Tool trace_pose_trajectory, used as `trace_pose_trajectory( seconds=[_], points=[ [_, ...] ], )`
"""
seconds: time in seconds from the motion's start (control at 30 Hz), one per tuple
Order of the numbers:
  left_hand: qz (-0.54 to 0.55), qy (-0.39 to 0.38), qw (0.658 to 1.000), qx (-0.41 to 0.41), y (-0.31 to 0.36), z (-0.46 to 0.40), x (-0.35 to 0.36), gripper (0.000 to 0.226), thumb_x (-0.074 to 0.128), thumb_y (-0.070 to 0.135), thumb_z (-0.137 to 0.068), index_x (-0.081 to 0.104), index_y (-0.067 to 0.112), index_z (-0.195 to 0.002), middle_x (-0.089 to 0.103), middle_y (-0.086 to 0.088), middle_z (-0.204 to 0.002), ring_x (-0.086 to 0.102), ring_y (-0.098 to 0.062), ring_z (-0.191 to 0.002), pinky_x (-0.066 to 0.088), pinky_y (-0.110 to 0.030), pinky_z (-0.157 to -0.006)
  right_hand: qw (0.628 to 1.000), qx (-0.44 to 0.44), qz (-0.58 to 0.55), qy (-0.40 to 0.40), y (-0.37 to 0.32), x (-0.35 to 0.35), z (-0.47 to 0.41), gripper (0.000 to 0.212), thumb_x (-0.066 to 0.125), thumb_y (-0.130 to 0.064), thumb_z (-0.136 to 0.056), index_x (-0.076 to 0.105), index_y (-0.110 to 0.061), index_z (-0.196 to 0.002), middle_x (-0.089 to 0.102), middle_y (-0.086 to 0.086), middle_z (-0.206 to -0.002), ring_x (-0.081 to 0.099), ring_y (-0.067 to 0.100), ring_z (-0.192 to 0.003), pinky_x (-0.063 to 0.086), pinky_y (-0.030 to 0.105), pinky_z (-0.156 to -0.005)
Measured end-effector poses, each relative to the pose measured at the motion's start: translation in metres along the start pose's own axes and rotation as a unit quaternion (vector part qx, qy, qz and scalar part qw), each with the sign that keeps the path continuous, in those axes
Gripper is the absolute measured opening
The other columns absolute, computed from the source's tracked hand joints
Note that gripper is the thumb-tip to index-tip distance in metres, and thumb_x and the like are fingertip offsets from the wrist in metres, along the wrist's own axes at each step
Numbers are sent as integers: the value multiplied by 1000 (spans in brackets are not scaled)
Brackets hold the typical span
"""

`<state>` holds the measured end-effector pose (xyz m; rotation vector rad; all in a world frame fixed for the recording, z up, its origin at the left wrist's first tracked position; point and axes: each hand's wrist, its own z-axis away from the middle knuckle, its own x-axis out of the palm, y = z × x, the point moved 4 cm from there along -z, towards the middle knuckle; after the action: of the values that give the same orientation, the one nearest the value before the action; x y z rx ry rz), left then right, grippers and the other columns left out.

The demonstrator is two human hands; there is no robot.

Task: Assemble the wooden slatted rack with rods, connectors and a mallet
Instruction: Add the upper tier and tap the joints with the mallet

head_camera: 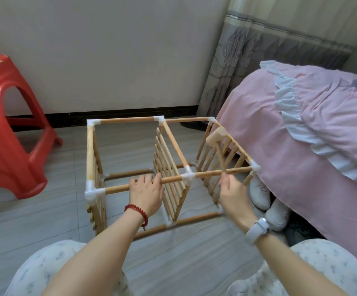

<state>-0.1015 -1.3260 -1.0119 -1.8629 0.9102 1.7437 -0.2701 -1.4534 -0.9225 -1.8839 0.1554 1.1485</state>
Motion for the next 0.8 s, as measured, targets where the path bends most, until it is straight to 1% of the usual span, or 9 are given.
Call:
trace_pose_trajectory(
  seconds=[0.1, 0.17, 0.27, 0.33, 0.47, 0.57, 0.63, 0.7, 0.8],
  points=[
    [-9, 2, 1000, -4, -2, -4, -7, 43, 27, 45, -99, 36, 25, -136, 52, 2, -120, 50, -19, -107, 37, -38, -89, 974, -121, -111, 153, -49, -68, -20, 31, 30, -30, -102, 47, -17, -80, 46, -5, -61, 47, 12, -57, 36, 27, -54],
    [-5, -10, 1000, -11, -4, -6, -10, 43, 28, 45, -99, 36, 24, -136, 53, 1, -121, 50, -21, -108, 37, -39, -89, 964, -126, -131, 195, -46, -55, -4, 30, 29, -30, -101, 44, -18, -79, 45, -5, -60, 46, 11, -55, 37, 23, -53],
    [2, -17, 1000, -9, -8, -5, -6, 42, 29, 44, -99, 37, 25, -136, 53, 2, -121, 49, -20, -110, 37, -38, -89, 997, 43, 5, -70, 9, 43, 28, 34, 25, -31, -103, 42, -18, -76, 44, -5, -64, 54, 19, -68, 44, 26, -63],
    [8, -12, 1000, -3, -8, -4, -3, 42, 31, 42, -99, 36, 25, -136, 53, 3, -121, 50, -19, -109, 37, -36, -89, 989, 56, 60, -126, 23, 58, 29, 37, 24, -32, -103, 45, -17, -76, 46, -4, -69, 53, 21, -76, 44, 33, -68],
    [3, -1, 1000, 4, -5, -3, -4, 41, 35, 40, -98, 35, 26, -136, 53, 4, -119, 50, -17, -108, 36, -36, -89, 993, -43, -91, 63, -35, -41, -14, 39, 30, -31, -102, 44, -20, -68, 46, -3, -59, 46, 14, -56, 34, 29, -52],
    [0, -15, 1000, 1, -1, -3, -5, 40, 35, 39, -98, 36, 26, -135, 52, 3, -120, 49, -19, -109, 36, -37, -91, 947, -132, -207, 205, -48, -66, -8, 31, 30, -33, -100, 45, -21, -75, 44, -5, -55, 44, 9, -49, 38, 29, -49],
    [5, -22, 1000, 1, -1, -4, -6, 41, 35, 38, -97, 35, 25, -136, 52, 3, -121, 49, -19, -110, 37, -38, -92, 977, -44, -173, 117, -15, -15, 12, 30, 27, -36, -100, 46, -22, -81, 45, -3, -61, 49, 10, -55, 45, 36, -55],
    [10, -27, 1000, 8, -3, -4, -7, 43, 37, 37, -97, 33, 25, -138, 51, 2, -123, 49, -19, -111, 37, -38, -93, 994, 48, 27, -98, 19, 43, 27, 34, 25, -35, -102, 47, -17, -82, 49, 0, -75, 58, 21, -81, 48, 39, -74],
    [16, -29, 999, 21, -5, -2, -6, 45, 38, 36, -97, 31, 25, -140, 50, 2, -125, 48, -19, -113, 36, -36, -94, 996, 51, -8, -69, 7, 26, 6, 40, 27, -33, -102, 47, -17, -72, 49, -1, -68, 55, 22, -73, 43, 33, -63]
  ],
)
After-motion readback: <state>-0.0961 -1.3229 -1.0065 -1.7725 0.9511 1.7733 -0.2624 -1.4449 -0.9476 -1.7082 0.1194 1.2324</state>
